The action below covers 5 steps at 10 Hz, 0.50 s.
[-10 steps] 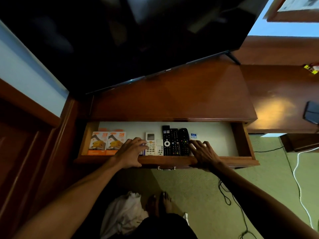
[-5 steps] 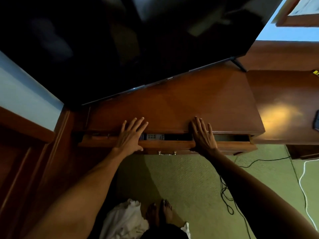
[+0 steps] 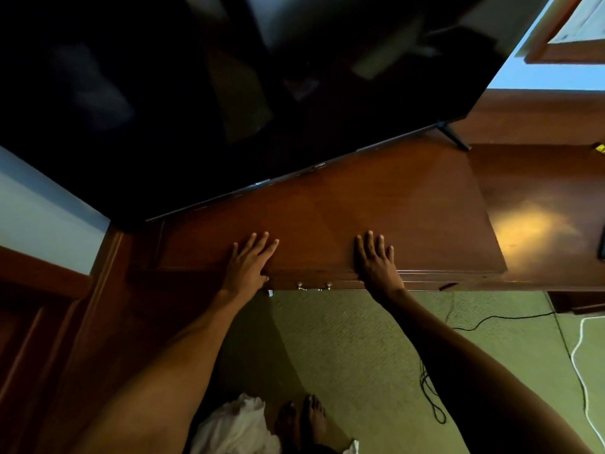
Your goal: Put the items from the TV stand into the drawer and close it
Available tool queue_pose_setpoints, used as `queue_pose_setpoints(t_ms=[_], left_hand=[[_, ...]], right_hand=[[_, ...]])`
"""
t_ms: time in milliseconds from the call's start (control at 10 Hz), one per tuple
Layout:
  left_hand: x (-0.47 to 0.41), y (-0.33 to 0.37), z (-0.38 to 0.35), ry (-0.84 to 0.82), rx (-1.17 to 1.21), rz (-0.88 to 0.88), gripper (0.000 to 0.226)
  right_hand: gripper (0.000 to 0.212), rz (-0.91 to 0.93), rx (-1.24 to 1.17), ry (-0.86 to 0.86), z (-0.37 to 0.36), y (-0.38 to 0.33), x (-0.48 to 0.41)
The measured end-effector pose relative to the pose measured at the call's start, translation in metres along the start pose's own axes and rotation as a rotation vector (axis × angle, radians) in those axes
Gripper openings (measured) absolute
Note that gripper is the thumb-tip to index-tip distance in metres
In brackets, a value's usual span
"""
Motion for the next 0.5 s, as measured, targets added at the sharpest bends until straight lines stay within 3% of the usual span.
queue_pose_setpoints(t_ms=[200, 300, 400, 500], left_hand=[[0.006, 0.010, 0.012, -0.062, 0.121, 0.034, 0.086], [0.022, 0.012, 0.035, -0.238, 0.418, 0.084, 0.063], [0.065, 0.008, 0.074, -0.258, 0.658, 0.100, 0.046], [0.151, -0.006, 0.082, -0.240, 0.797, 0.138, 0.041]], right_hand=[[0.089, 0.002, -0.063, -0.015, 0.009, 0.000, 0.002], [0.069, 0.035, -0.278, 0.026, 0.026, -0.013, 0.018], [0.047, 0.043, -0.537, 0.183, 0.036, -0.035, 0.067], [0.054, -0.039, -0.762, 0.128, 0.009, -0.070, 0.167]])
Point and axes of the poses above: each hand's wrist, its own x-axis away from the middle knuckle, its own z-axis out of the back of the hand, y = z × x, the point moved 5 cm from there along -x, towards the middle knuckle, and after that the axes turned 12 degrees about z, right-handed, at the moved point
